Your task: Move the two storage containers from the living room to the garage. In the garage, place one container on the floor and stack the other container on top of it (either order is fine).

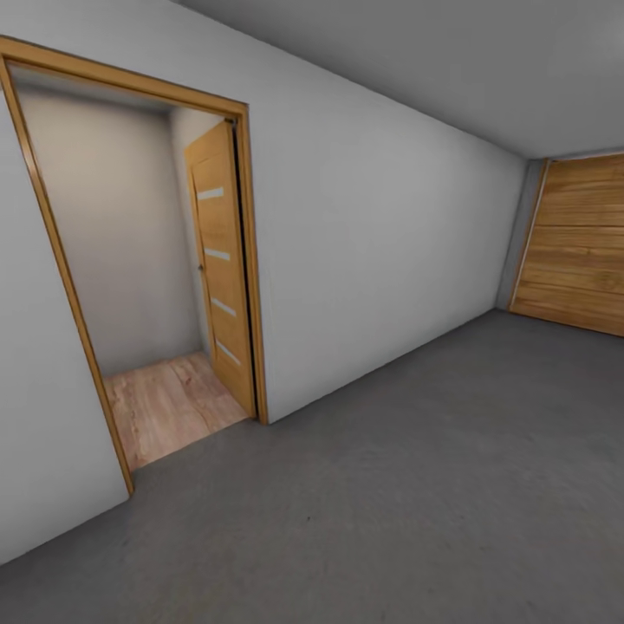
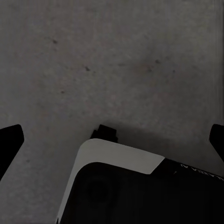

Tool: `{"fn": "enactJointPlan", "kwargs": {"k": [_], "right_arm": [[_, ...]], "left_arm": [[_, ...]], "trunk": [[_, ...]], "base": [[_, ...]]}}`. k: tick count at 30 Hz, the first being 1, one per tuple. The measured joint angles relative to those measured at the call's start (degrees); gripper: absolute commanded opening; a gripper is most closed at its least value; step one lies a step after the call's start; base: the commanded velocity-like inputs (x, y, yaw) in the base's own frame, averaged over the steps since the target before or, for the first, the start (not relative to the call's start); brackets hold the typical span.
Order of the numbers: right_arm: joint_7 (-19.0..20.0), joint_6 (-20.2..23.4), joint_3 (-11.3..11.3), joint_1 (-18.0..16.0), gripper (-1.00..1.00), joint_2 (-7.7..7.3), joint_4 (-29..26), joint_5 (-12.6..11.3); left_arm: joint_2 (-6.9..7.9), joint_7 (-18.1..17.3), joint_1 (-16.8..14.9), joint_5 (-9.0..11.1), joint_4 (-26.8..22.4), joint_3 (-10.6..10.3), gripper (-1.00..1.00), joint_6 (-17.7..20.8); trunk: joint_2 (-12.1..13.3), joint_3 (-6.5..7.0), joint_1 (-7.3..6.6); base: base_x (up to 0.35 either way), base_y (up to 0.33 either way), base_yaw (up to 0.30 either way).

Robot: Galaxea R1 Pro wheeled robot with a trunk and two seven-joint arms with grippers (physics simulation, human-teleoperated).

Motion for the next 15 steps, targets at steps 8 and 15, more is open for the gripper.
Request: {"fn": "enactJointPlan", "kwargs": {"k": [8, 15], "right_arm": [[0.05, -0.15, 0.01, 0.03, 1.00, -0.12, 0.00, 0.10], [0.03, -0.16, 0.02, 0.02, 1.00, -0.13, 0.00, 0.11]], "left_arm": [[-0.06, -0.02, 0.00, 0.01, 0.00, 0.00, 1.00, 0.03], [-0.07, -0.02, 0.00, 0.01, 0.00, 0.00, 1.00, 0.03]], "trunk": [[0.00, 0.00, 0.00], [0.00, 0.00, 0.00]], "base": [[0.322, 0.000, 0.000], [0.321, 0.000, 0.000]]}}
